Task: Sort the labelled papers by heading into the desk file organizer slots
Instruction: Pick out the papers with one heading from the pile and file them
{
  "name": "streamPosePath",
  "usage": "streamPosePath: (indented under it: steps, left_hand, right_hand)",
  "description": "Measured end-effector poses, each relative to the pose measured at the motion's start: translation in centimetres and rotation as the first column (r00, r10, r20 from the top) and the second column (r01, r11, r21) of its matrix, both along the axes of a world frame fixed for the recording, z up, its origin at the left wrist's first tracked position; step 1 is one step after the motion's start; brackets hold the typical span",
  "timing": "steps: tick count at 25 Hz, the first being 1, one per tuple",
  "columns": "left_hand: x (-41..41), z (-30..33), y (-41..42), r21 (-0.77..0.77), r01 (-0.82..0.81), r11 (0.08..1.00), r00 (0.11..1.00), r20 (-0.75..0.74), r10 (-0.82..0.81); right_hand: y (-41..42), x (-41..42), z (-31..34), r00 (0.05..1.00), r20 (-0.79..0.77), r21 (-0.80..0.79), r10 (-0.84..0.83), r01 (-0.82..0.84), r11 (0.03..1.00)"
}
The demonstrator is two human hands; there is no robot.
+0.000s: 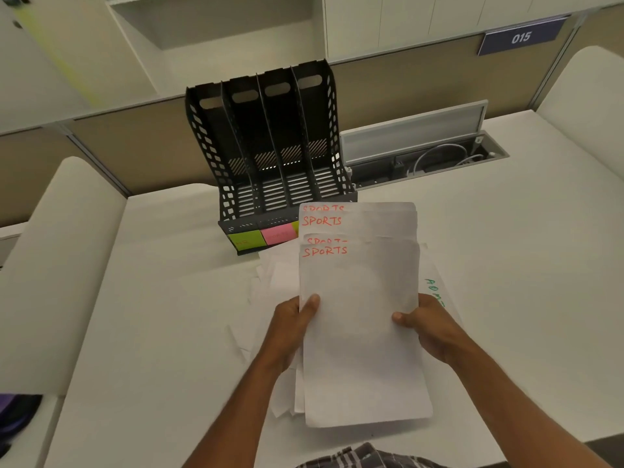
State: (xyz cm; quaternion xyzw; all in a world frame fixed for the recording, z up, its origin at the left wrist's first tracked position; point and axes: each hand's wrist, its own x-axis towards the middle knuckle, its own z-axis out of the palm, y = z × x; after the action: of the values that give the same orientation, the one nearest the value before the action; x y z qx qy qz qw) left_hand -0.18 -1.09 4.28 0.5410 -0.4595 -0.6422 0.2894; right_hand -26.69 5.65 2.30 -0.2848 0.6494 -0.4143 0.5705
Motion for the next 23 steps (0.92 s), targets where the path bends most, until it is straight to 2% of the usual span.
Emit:
streamPosePath:
  steps: [3,7,9,11,12,13,14,15,16,17,18,19,23]
  left_hand:
    - [-0.5,-0.8,0.6,-0.038,-0.061,0.997,0.997,0.035,0.062]
    - [0.4,-1.1,0.8,-0.022,-0.053,0.998,0.998,-0.019,0.052]
    - [1.5,-1.0,0.2,-0.017,-0.104,0.994,0.993,-0.065,0.103]
    - [4.3,-1.2,-0.6,0.007,-0.275,0.961,0.957,-0.099,0.274]
    - [6.2,-1.3,-1.0,0.024,-0.36,0.933,0.925,-0.12,0.36]
    - [8.3,-1.6,-1.2,0.034,-0.424,0.905,0.894,-0.143,0.425]
    - [10.2,-1.9,-1.4,0.034,-0.472,0.881,0.866,-0.166,0.471]
    - [11.9,-2.1,-1.3,0.032,-0.499,0.866,0.85,-0.175,0.497]
    - [13.2,-2.3,-1.3,0.045,-0.511,0.858,0.843,-0.17,0.511]
    - [14.0,-2.6,-1.2,0.076,-0.513,0.855,0.84,-0.16,0.518]
    - [14.4,-2.8,-1.2,0.112,-0.513,0.851,0.834,-0.171,0.525]
    - [14.5,-3.2,-1.2,0.129,-0.512,0.849,0.827,-0.191,0.528]
    - [13.8,-4.0,-1.2,0.069,-0.496,0.865,0.845,-0.19,0.5]
  right_hand:
    - [0.1,0.5,-0.1,0.999,-0.006,-0.02,0.043,-0.043,0.999]
    - [0.0,1.2,0.5,0.999,0.044,-0.055,0.024,-0.022,0.998]
    - [-0.1,2.3,1.3,0.985,0.091,-0.083,0.15,-0.142,0.986]
    - [0.0,3.2,2.6,0.888,0.2,-0.184,0.414,-0.381,0.906]
    - [0.1,3.1,3.1,0.849,0.248,-0.246,0.467,-0.411,0.878]
    - [0.0,2.7,3.2,0.868,0.268,-0.263,0.417,-0.351,0.899]
    - [-0.2,2.2,3.1,0.932,0.248,-0.234,0.265,-0.208,0.95]
    - [-0.5,1.4,2.7,0.986,0.165,-0.146,0.014,0.01,0.989]
    - [-0.7,0.4,2.0,0.971,0.006,-0.045,-0.24,0.24,0.97]
    - [-0.9,-0.7,1.2,0.907,-0.163,0.033,-0.387,0.397,0.917]
    - [-1.0,-1.4,0.5,0.869,-0.27,0.095,-0.415,0.453,0.886]
    - [-1.0,-1.6,0.0,0.872,-0.311,0.142,-0.378,0.436,0.889]
    - [-1.0,0.3,-0.8,0.913,-0.341,0.192,-0.222,0.299,0.935]
